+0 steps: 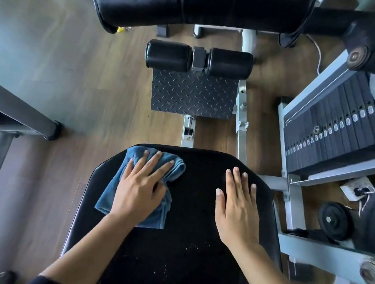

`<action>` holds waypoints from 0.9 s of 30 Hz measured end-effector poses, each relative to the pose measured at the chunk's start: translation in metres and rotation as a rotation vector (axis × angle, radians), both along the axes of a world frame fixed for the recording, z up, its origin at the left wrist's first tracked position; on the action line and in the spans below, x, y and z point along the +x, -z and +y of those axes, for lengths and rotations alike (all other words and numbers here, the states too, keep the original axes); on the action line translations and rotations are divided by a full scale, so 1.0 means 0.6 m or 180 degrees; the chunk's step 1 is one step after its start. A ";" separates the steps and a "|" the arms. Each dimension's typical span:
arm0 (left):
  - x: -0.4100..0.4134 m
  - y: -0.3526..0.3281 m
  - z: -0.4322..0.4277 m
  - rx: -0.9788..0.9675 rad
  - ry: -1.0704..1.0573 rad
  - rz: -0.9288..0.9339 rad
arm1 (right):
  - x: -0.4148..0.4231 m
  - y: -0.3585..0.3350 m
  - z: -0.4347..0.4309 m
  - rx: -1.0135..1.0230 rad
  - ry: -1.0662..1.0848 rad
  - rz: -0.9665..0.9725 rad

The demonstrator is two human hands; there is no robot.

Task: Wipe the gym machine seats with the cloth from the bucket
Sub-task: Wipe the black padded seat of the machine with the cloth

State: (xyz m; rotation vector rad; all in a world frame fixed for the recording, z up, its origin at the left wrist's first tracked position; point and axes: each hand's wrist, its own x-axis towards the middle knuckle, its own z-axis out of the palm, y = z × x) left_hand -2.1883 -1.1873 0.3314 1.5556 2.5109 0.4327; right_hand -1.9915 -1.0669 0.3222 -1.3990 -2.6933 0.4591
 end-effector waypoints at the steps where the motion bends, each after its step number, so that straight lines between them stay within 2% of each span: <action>1: -0.017 0.000 -0.010 0.0016 -0.0122 -0.0010 | 0.000 -0.001 0.003 0.0000 -0.0004 -0.0021; 4: -0.046 0.007 0.019 -0.0089 -0.0882 -0.0041 | 0.004 0.003 0.007 -0.0009 -0.0093 -0.0062; 6: -0.028 0.008 0.053 -0.0151 -0.1097 -0.0134 | 0.005 0.003 0.008 0.0003 -0.0114 -0.0075; 12: 0.011 -0.003 -0.026 -0.0030 0.0095 -0.0108 | 0.010 -0.002 0.006 -0.0029 -0.0144 -0.0152; 15: -0.024 -0.003 -0.036 -0.0008 -0.0412 -0.0011 | 0.011 -0.003 0.012 -0.0040 -0.0167 -0.0163; 18: -0.018 0.001 0.017 -0.0165 -0.1089 -0.0034 | 0.012 -0.002 0.013 0.0009 -0.0206 -0.0145; 20: 0.011 0.000 0.035 -0.0097 -0.0791 -0.0075 | 0.012 -0.003 0.011 0.0015 -0.0209 -0.0126; 23: 0.034 -0.004 -0.022 0.0054 -0.0076 -0.0043 | 0.011 -0.008 0.007 -0.0015 -0.0201 -0.0121; 25: 0.011 -0.009 -0.070 0.0081 -0.0176 -0.0017 | 0.012 -0.011 0.005 -0.0006 -0.0217 -0.0129; 27: -0.026 -0.009 -0.078 0.0025 -0.0713 -0.0019 | 0.010 -0.014 0.002 0.0028 -0.0269 -0.0135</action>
